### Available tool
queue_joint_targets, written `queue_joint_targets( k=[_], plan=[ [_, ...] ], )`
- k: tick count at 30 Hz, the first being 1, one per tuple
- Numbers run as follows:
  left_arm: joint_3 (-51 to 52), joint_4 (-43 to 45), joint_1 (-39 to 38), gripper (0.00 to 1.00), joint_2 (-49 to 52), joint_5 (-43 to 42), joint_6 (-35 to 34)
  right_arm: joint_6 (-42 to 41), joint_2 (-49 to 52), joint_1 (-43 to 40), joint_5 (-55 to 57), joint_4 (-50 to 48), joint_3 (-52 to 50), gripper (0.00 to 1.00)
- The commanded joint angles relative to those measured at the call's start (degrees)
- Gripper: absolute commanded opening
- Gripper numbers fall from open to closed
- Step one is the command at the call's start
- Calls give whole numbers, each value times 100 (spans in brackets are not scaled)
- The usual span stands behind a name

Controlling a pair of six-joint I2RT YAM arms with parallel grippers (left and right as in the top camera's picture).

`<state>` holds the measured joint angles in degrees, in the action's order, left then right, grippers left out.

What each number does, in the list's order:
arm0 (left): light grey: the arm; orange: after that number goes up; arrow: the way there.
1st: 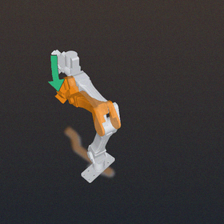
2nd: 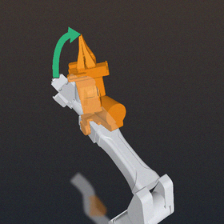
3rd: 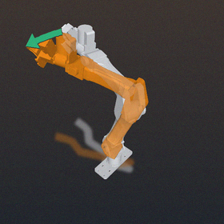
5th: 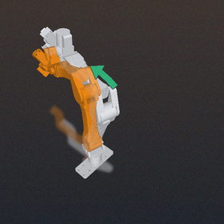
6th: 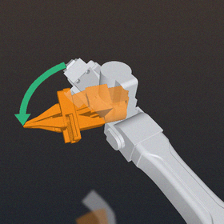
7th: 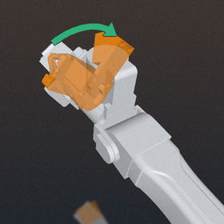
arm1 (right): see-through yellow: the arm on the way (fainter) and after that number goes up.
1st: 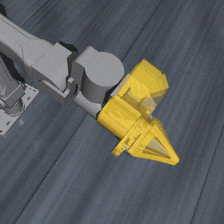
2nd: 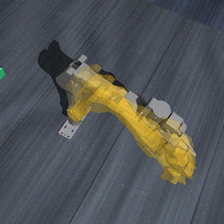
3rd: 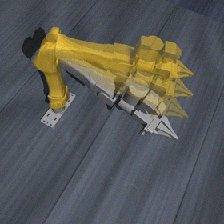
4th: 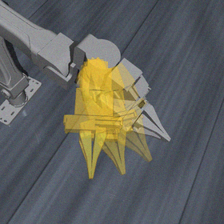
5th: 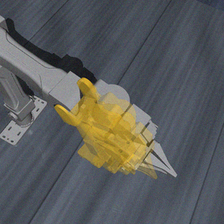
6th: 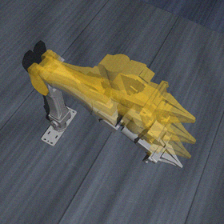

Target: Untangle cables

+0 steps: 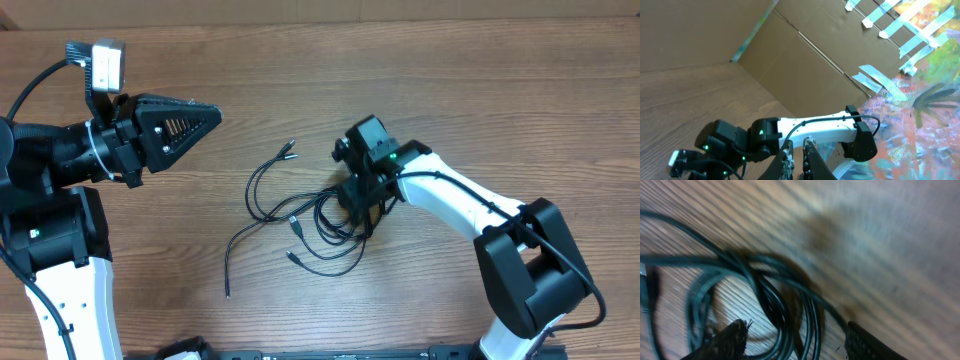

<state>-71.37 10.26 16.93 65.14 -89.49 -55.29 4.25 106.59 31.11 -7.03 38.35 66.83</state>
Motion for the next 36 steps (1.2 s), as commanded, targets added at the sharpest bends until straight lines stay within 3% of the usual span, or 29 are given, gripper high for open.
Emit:
queue_joint_targets(
  k=[1, 2, 3, 4, 5, 15, 30, 36],
  plan=[
    [13, 24, 31, 8, -94, -116, 63, -280, 28, -61, 28, -96, -262, 61],
    [13, 22, 31, 8, -94, -116, 61, -293, 28, -61, 24, -90, -304, 59],
    [13, 22, 31, 8, -92, -116, 63, -326, 28, -61, 15, -79, -332, 51],
    [13, 22, 31, 8, -92, -116, 63, -372, 28, -61, -7, -79, -350, 8],
    [13, 22, 31, 8, -92, -116, 63, -485, 28, -61, -17, -79, -350, 4],
    [13, 22, 31, 8, -74, -116, 221, -643, 4, -61, -730, 26, 505, 4],
    [721, 20, 31, 13, 44, -114, 905, -767, 2, -31, -1137, 2747, 3633, 4],
    [1303, -433, 4, 13, 74, -111, 857, -765, -201, 111, -1134, 2992, 4155, 4]
  ],
)
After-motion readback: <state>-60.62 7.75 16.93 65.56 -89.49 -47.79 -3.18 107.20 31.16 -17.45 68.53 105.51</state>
